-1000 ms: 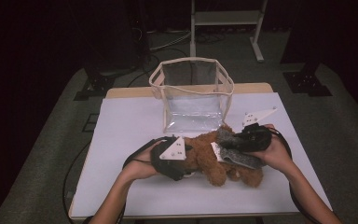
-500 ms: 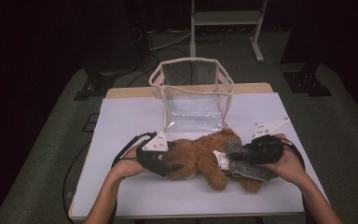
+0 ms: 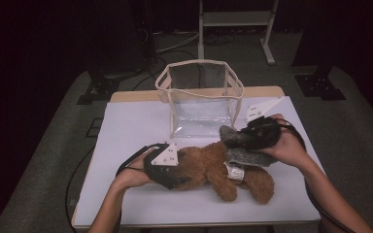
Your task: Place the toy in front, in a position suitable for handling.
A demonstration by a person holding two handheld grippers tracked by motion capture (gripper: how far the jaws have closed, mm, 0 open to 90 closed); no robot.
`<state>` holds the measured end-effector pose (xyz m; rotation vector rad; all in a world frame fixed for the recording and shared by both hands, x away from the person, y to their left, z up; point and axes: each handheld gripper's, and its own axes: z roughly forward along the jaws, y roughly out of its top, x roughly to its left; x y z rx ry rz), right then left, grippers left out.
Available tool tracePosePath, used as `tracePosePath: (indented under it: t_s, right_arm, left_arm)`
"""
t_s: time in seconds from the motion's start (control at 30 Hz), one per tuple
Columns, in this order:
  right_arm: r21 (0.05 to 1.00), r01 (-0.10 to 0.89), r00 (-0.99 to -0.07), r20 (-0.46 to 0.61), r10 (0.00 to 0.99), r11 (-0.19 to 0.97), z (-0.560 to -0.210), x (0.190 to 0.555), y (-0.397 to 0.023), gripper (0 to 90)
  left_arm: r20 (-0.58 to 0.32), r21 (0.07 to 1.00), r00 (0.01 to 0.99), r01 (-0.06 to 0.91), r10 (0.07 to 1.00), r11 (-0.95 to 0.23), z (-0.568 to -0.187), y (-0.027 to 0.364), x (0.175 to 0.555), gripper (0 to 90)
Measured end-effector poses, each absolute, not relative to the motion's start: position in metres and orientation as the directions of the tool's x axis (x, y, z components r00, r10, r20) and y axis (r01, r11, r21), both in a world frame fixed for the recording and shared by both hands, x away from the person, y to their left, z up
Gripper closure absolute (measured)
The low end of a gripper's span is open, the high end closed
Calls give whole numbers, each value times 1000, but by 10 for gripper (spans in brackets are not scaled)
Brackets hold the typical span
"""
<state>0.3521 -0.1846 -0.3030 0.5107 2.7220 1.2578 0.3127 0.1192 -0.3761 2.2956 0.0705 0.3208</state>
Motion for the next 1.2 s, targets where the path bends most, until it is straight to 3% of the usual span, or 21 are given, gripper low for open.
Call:
tracePosePath:
  t_s: [0.23,0.47,0.83,1.03,1.2]
  right_arm:
    - [726,238,-957,62,282,645,-342,343,-165,690]
    - [792,273,-943,109,314,546,-364,313,-210,695]
    - [779,420,-870,199,450,466,-400,288,-278,697]
    - [791,422,-851,179,493,443,-378,291,-291,696]
    - [823,362,-874,137,467,437,-346,313,-267,691]
  left_arm:
    - [181,760,969,-27,171,-650,-377,126,315,243]
    - [184,756,968,-27,173,-654,-375,124,315,227]
    - [183,753,970,-34,160,-657,-377,122,315,216]
    - [187,747,969,-34,160,-664,-377,121,314,220]
    - [198,741,969,-48,149,-670,-376,120,313,221]
